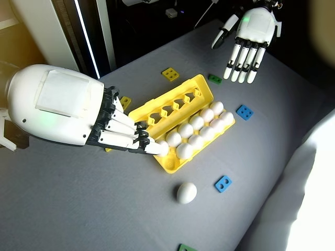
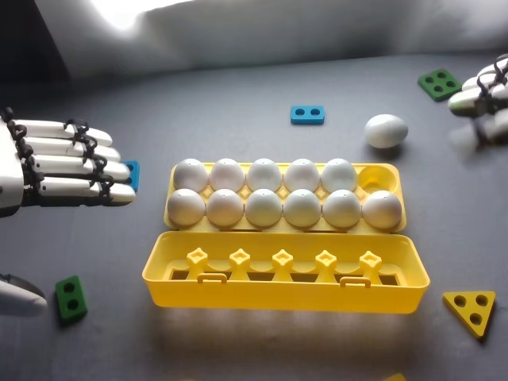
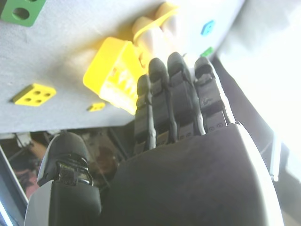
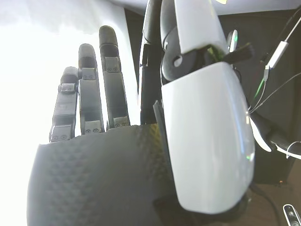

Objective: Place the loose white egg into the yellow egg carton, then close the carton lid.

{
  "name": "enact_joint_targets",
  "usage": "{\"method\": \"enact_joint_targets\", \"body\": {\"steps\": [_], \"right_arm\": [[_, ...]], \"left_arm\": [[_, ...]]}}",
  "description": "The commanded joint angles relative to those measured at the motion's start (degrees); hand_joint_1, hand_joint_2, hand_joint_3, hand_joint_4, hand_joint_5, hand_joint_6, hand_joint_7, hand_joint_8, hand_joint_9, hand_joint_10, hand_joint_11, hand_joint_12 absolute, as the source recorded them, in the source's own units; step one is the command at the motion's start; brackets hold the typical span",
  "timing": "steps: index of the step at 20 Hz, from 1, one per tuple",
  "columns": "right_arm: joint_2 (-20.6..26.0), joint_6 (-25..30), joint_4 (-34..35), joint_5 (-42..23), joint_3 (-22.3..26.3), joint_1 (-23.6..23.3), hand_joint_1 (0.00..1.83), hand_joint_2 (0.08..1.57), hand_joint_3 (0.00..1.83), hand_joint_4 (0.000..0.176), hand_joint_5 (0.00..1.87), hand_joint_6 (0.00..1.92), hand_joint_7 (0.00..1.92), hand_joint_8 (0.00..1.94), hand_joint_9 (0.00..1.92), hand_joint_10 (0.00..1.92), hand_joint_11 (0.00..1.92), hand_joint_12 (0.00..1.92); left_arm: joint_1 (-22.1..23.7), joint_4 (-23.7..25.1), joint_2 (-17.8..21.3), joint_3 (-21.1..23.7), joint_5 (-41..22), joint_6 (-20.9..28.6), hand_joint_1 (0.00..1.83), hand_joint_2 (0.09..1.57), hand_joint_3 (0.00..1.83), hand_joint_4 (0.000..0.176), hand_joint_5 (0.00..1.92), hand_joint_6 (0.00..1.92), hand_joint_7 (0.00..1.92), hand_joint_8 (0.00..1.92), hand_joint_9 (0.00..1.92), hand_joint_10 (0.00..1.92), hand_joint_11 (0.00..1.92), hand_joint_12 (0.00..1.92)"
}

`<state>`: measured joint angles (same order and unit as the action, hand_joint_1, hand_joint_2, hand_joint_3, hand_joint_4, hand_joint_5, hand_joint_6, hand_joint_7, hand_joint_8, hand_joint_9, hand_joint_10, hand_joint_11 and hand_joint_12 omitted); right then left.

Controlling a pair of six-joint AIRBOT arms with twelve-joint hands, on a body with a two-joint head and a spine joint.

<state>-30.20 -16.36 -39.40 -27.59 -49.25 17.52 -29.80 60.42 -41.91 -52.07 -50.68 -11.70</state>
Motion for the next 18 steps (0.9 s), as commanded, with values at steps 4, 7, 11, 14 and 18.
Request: {"method": "enact_joint_targets", "body": {"steps": [4,7,11,14,18], "right_arm": [[0.7,0.4,2.1,-4.8,0.1,-0.3,0.0,1.15,0.0,0.0,0.17,0.0,0.13,0.0,0.12,0.0,0.0,0.31],[0.7,0.4,2.4,-3.8,0.1,-0.5,0.0,1.15,0.0,0.0,0.17,0.0,0.14,0.0,0.11,0.01,0.0,0.29],[0.7,-1.0,3.8,-2.1,-0.2,-0.9,0.0,1.15,0.0,0.0,0.14,0.0,0.1,0.0,0.08,0.0,0.0,0.23],[0.1,-3.9,5.4,-2.1,-0.9,-1.1,0.0,1.16,0.0,0.0,0.12,0.0,0.08,0.0,0.06,0.0,0.0,0.15],[-2.6,-7.8,10.2,-1.4,-4.1,-1.6,0.13,1.07,0.0,0.0,0.1,0.0,0.05,0.0,0.04,0.0,0.0,0.11]], "left_arm": [[0.3,-3.4,1.4,-0.6,-3.3,0.2,0.0,1.0,0.02,0.0,0.14,0.0,0.09,0.0,0.07,0.0,0.0,0.21],[0.6,-3.4,1.8,-0.8,-3.3,0.4,0.0,1.0,0.01,0.0,0.12,0.0,0.09,0.0,0.07,0.0,0.0,0.22],[1.5,1.2,1.9,-1.1,-2.9,4.3,0.0,1.02,0.01,0.0,0.12,0.0,0.08,0.0,0.06,0.0,0.0,0.17],[2.1,4.6,2.0,-1.7,-3.3,7.5,0.0,1.06,0.01,0.0,0.13,0.0,0.08,0.0,0.05,0.0,0.0,0.15],[2.3,6.2,2.0,-1.9,-3.4,9.7,0.0,1.08,0.01,0.0,0.14,0.0,0.07,0.0,0.04,0.0,0.0,0.11]]}}
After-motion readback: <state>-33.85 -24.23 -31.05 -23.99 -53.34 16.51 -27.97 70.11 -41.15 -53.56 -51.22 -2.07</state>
